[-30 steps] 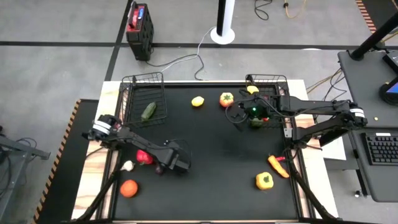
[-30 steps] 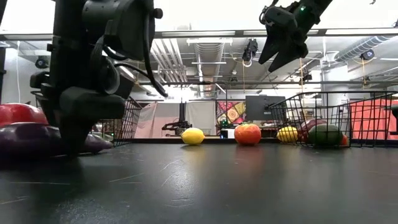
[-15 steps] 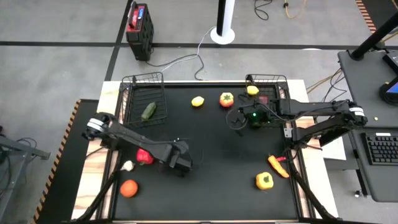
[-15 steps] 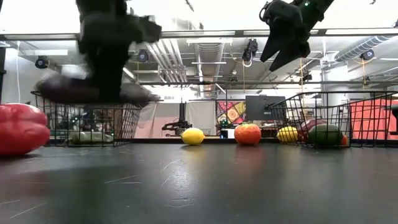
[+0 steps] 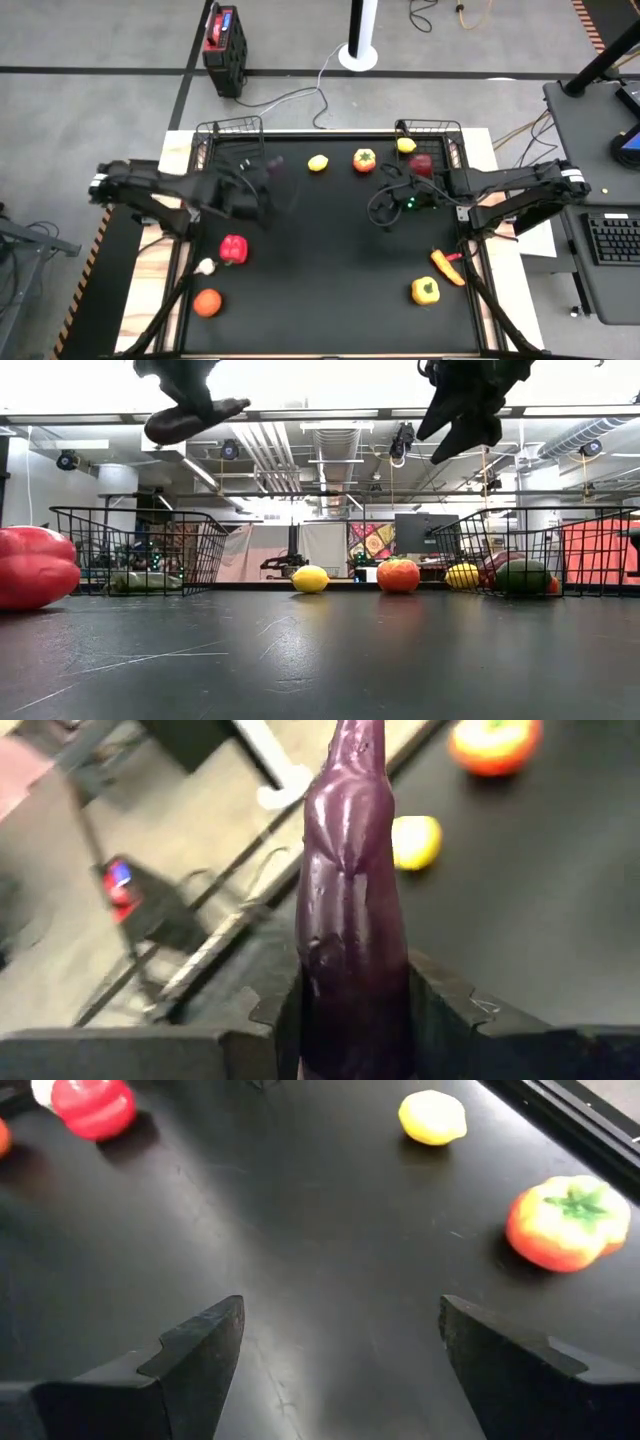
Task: Sort produce into baskets
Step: Put the eggplant into the left wire basket
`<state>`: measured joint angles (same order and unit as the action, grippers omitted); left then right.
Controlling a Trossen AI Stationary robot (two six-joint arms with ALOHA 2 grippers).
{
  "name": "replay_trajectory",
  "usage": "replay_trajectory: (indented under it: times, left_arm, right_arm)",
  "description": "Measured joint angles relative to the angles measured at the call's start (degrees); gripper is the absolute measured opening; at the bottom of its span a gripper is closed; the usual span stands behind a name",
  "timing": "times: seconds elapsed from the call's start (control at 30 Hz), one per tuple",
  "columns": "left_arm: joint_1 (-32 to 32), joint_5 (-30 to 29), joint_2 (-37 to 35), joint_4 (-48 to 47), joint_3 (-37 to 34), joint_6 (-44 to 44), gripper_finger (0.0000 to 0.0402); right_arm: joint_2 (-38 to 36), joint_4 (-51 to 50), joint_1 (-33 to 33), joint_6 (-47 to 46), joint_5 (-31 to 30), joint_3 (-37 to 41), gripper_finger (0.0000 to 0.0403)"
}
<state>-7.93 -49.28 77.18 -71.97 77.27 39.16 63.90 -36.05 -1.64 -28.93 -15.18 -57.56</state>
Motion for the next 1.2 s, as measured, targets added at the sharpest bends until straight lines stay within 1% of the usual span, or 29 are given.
replay_trajectory:
  times: [0.17, 0.37, 0.5, 0.57, 0.67, 0.8, 1.0, 1.2]
  left_arm:
    - [13.8, 0.8, -3.9, 0.0, -4.3, -4.1, 0.0114]
    - [31.4, 7.4, -3.2, 1.9, -10.0, -13.4, 0.0114]
    - [39.0, 12.5, -1.6, 7.2, -13.4, -21.9, 0.0114]
    - [41.8, 13.3, -0.6, 8.8, -14.1, -24.7, 0.0114]
    - [44.8, 13.9, 0.9, 9.8, -14.8, -27.6, 0.0114]
    - [46.8, 14.1, 3.0, 11.9, -15.1, -30.3, 0.0123]
    - [47.3, 14.3, 6.7, 13.8, -15.1, -32.7, 0.0152]
    - [47.4, 14.3, 10.1, 14.4, -15.2, -32.7, 0.0156]
  right_arm:
    - [0.0, 1.2, -0.1, 0.0, -0.1, 0.0, 0.0325]
    - [0.0, 1.3, -0.1, -0.5, -0.5, 0.0, 0.0325]
    - [0.0, 1.2, -0.1, -0.5, -0.5, 0.0, 0.0325]
    - [0.0, 1.2, -0.1, -0.6, -0.5, 0.0, 0.0325]
    - [0.0, 1.2, -0.1, -0.7, -0.5, 0.0, 0.0325]
    - [0.0, 1.3, -0.1, -0.7, -0.5, 0.0, 0.0325]
    - [0.0, 1.4, -0.1, -0.7, -0.5, 0.0, 0.0325]
    - [0.0, 1.4, -0.1, -0.6, -0.5, 0.0, 0.0325]
